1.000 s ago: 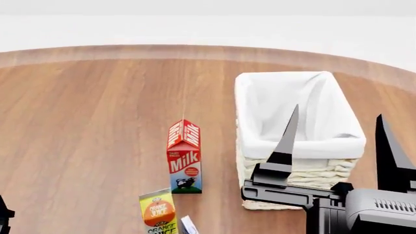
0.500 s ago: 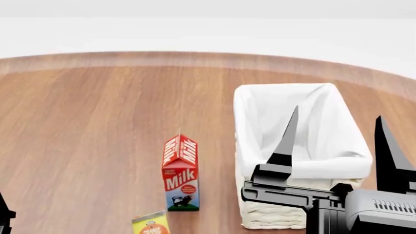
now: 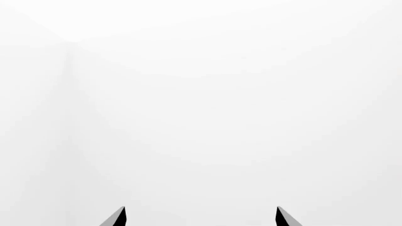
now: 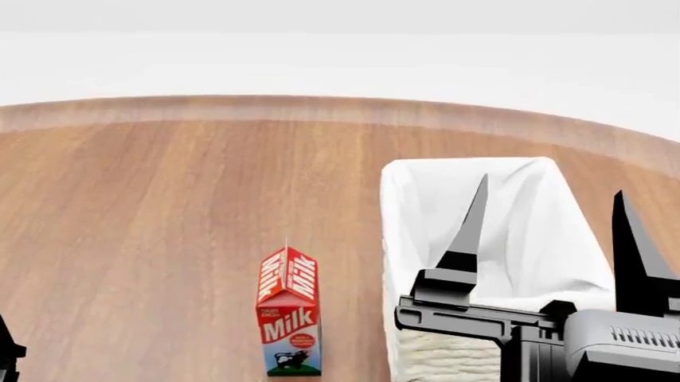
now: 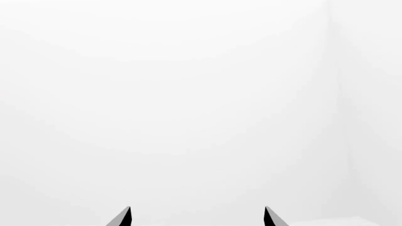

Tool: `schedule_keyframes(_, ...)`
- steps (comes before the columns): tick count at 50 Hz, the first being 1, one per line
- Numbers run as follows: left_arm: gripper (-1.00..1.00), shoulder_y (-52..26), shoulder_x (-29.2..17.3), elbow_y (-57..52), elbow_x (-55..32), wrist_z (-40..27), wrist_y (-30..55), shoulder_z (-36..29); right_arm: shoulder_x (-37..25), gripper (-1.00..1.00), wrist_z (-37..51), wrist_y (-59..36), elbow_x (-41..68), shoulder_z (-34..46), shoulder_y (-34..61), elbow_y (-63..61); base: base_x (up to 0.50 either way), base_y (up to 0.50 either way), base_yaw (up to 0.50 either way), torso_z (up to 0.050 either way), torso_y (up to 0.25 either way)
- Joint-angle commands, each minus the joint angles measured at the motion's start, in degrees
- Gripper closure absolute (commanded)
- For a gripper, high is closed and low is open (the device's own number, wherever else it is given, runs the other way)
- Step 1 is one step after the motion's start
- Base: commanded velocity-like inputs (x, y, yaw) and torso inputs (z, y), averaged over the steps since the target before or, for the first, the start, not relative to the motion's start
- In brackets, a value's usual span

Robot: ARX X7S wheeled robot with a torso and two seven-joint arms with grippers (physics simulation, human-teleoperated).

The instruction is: Pick up the alphabet soup and the tomato sauce, and put them in the basket.

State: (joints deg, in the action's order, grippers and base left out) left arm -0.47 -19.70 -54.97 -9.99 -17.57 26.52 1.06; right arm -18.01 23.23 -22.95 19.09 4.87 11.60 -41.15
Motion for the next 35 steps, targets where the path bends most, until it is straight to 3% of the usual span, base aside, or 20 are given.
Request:
schedule_keyframes(1,-1.0,-0.1,-0.4,-0.2,-0.3,-0.5,0.2,-0.3,-0.1,-1.0,0.1,0.9,-0.2,0.4,-0.4,0.5,0.14,-0.01,0.0,0.0,0.0)
schedule_keyframes(7,-1.0,0.0,-0.5,-0.1,-0.4,-0.7,0.1,-0.4,-0.3,-1.0,0.3,0.7,-0.1,0.5,-0.4,0.3,0.15,-0.01,0.0,0.0,0.0)
schedule_keyframes(8,-1.0,0.0,-0.6,-0.1,-0.3,-0.7,0.0,-0.5,-0.7,-1.0,1.2,-3.4,1.7,-0.1,1.9,-1.6,0.15,-0.01,0.0,0.0,0.01)
schedule_keyframes(11,-1.0,0.0,-0.7,0.0,-0.4,-0.8,0.1,-0.6,-0.4,-1.0,0.3,0.8,0.0,0.5,-0.4,0.4,0.15,-0.01,0.0,0.0,0.0)
schedule_keyframes(25,-1.0,-0.7,-1.1,0.0,-0.7,-1.3,0.5,-1.0,-1.0,-1.0,1.3,-2.1,1.1,0.5,1.4,-1.0,0.15,-0.01,0.0,0.0,0.0)
schedule_keyframes(35,-1.0,-0.5,-1.5,0.2,-0.9,-1.6,0.0,-0.9,-1.0,-1.0,0.9,0.9,-0.4,1.3,-0.4,0.3,0.12,-0.01,0.0,0.0,0.0)
